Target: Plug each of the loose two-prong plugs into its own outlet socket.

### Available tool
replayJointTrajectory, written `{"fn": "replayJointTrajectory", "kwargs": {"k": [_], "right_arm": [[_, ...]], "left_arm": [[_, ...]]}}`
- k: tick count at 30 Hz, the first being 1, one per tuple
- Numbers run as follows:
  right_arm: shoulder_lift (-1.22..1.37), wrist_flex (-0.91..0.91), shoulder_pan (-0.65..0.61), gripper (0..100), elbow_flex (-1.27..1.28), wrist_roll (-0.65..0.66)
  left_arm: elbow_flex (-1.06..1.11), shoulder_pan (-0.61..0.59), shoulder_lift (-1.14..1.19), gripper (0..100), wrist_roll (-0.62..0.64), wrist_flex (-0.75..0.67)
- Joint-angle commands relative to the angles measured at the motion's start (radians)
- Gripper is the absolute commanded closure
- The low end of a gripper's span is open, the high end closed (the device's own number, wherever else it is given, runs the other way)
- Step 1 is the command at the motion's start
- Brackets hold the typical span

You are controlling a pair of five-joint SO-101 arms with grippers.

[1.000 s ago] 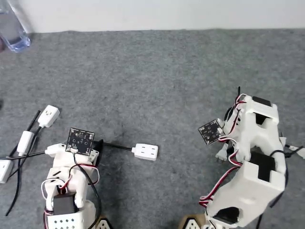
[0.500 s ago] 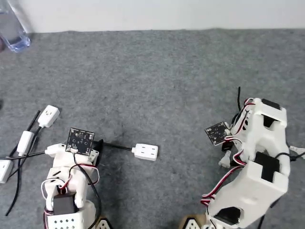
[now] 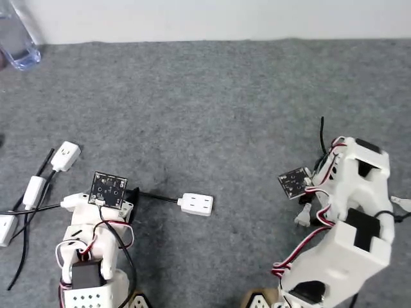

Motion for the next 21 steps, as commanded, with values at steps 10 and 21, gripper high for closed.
{"fn": "replayJointTrajectory", "kwargs": {"k": [10, 21], "right_arm": [[0.025, 0.087, 0.065, 89.8, 0.084, -0.021], [0.033, 0.120, 0.077, 92.4, 0.089, -0.127]], "left_arm": [[-0.004, 0.002, 0.000, 74, -0.006, 0.006], [-0.004, 0.002, 0.000, 74, -0.006, 0.008]]}}
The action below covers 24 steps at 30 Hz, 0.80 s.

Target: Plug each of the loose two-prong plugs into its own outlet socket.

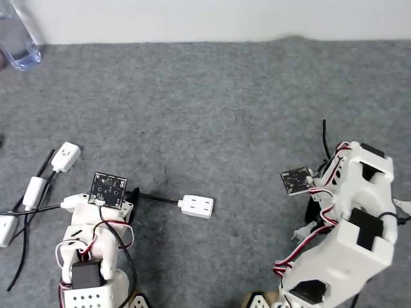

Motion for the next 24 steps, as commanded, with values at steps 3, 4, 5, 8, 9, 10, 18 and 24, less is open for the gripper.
{"fn": "replayJointTrajectory", "kwargs": {"k": [3, 4, 5, 8, 9, 10, 18, 24], "right_arm": [[0.027, 0.084, 0.045, 98.3, 0.068, -0.018], [0.025, 0.094, 0.044, 99.4, 0.061, -0.018], [0.025, 0.111, 0.044, 99.0, 0.049, -0.018], [0.025, 0.189, 0.038, 99.1, -0.032, -0.018], [0.025, 0.220, 0.033, 99.1, -0.072, -0.018], [0.025, 0.242, 0.025, 99.1, -0.115, -0.014], [0.062, 0.206, -0.113, 99.1, -0.213, 0.025], [0.054, 0.209, -0.234, 99.1, -0.253, -0.103]], "left_arm": [[-0.004, 0.005, 0.000, 74, -0.006, 0.011], [-0.004, 0.006, -0.005, 74, -0.006, 0.020], [-0.004, 0.006, -0.006, 74, -0.006, 0.023], [-0.004, 0.008, -0.006, 74, -0.006, 0.025], [-0.004, 0.008, -0.006, 74, -0.006, 0.025], [-0.004, 0.008, -0.006, 74, -0.006, 0.025], [-0.004, 0.008, -0.006, 74, -0.006, 0.025], [-0.004, 0.008, -0.006, 74, -0.006, 0.025]]}}
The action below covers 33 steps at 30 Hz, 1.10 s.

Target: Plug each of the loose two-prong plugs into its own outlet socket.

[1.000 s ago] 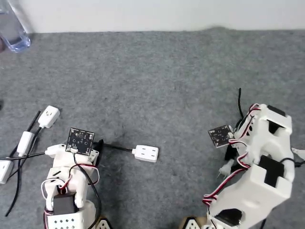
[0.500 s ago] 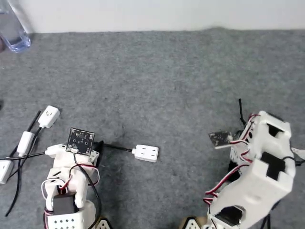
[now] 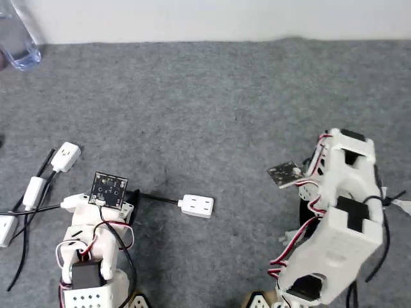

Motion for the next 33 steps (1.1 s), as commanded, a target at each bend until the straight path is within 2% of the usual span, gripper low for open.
{"fn": "replayJointTrajectory", "kwargs": {"k": [1, 8, 12, 17, 20, 23, 28, 33], "right_arm": [[-0.016, -0.004, -0.077, 99.1, -0.074, -0.110], [-0.016, -0.008, -0.180, 99.1, -0.229, -0.373], [-0.012, -0.028, -0.228, 99.1, -0.296, -0.571], [-0.012, -0.185, -0.262, 99.1, -0.302, -0.862], [-0.005, -0.271, -0.277, 99.1, -0.288, -0.984], [-0.007, -0.363, -0.305, 99.1, -0.232, -1.034], [-0.007, -0.492, -0.357, 99.1, -0.100, -1.043], [-0.015, -0.479, -0.329, 99.1, -0.086, -1.033]], "left_arm": [[-0.004, 0.006, -0.006, 74, -0.006, 0.003], [-0.004, 0.006, -0.006, 74, -0.006, 0.003], [-0.004, 0.008, -0.006, 74, -0.006, 0.002], [-0.004, 0.008, -0.006, 74, -0.006, 0.003], [-0.004, 0.008, -0.006, 74, -0.006, 0.003], [-0.004, 0.008, -0.006, 74, -0.006, 0.005], [-0.004, 0.008, -0.006, 74, -0.006, 0.003], [-0.004, 0.008, -0.006, 74, -0.006, 0.002]]}}
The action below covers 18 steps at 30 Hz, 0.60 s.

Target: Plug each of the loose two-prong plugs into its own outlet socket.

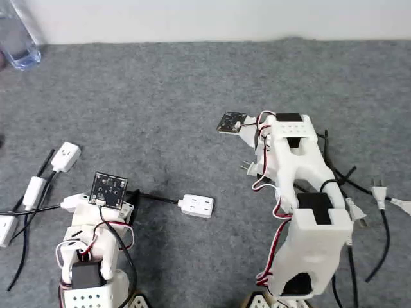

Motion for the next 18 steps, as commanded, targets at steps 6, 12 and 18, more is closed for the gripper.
{"fn": "replayJointTrajectory", "kwargs": {"k": [6, 12, 18], "right_arm": [[-0.016, 0.054, 0.068, 91.6, -0.005, 0.086], [-0.019, 0.081, 0.050, 66.4, -0.008, 0.084], [-0.090, 0.154, -0.012, 69.7, -0.008, 0.084]], "left_arm": [[-0.004, 0.008, -0.006, 74, -0.006, 0.002], [-0.004, 0.008, -0.006, 74, -0.006, 0.002], [-0.004, 0.008, -0.006, 74, -0.006, 0.002]]}}
